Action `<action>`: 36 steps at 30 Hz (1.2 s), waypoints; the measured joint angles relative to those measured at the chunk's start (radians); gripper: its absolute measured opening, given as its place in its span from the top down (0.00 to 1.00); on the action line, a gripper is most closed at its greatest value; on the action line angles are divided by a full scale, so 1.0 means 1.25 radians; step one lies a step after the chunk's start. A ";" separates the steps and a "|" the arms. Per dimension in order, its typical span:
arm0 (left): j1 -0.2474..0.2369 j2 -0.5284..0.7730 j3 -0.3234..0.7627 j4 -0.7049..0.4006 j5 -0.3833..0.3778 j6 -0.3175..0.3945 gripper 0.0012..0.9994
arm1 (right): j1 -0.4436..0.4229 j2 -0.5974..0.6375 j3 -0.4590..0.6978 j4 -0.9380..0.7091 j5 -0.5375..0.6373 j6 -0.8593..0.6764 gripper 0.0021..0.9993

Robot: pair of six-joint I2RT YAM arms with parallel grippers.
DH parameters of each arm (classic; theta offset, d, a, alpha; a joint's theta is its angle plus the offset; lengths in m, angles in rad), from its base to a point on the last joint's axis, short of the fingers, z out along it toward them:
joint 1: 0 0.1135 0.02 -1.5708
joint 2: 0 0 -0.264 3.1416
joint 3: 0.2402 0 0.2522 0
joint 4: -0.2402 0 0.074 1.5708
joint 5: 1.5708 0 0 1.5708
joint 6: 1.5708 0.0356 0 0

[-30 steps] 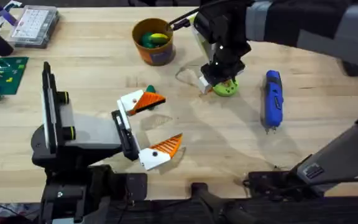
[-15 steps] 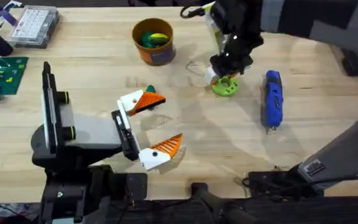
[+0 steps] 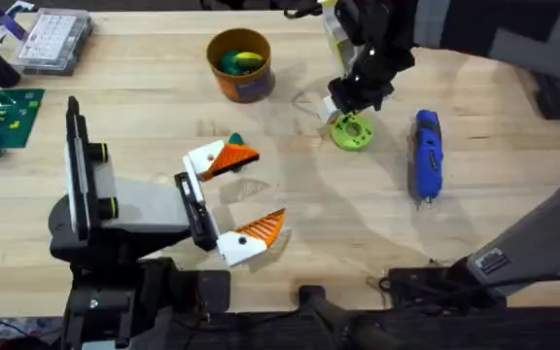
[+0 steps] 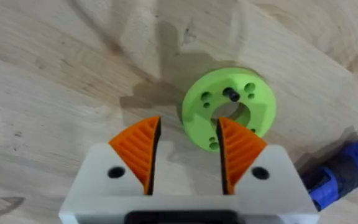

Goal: Pick up the gripper from the table and insert it into the empty holder that is missing its gripper. Then pick up a screw, insert it into the mounting hole, and use the screwdriver to tighten it. Finally, clean up the table by picking up the vegetable and placing it into the bucket.

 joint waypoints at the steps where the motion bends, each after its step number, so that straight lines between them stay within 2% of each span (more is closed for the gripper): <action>1: 0.000 0.000 0.000 0.000 0.000 0.000 0.01 | 0.000 0.000 0.000 0.000 0.000 0.000 0.46; 36: 0.000 0.000 0.000 0.000 0.000 0.000 0.01 | 0.003 0.023 0.000 -0.009 0.001 -0.004 0.47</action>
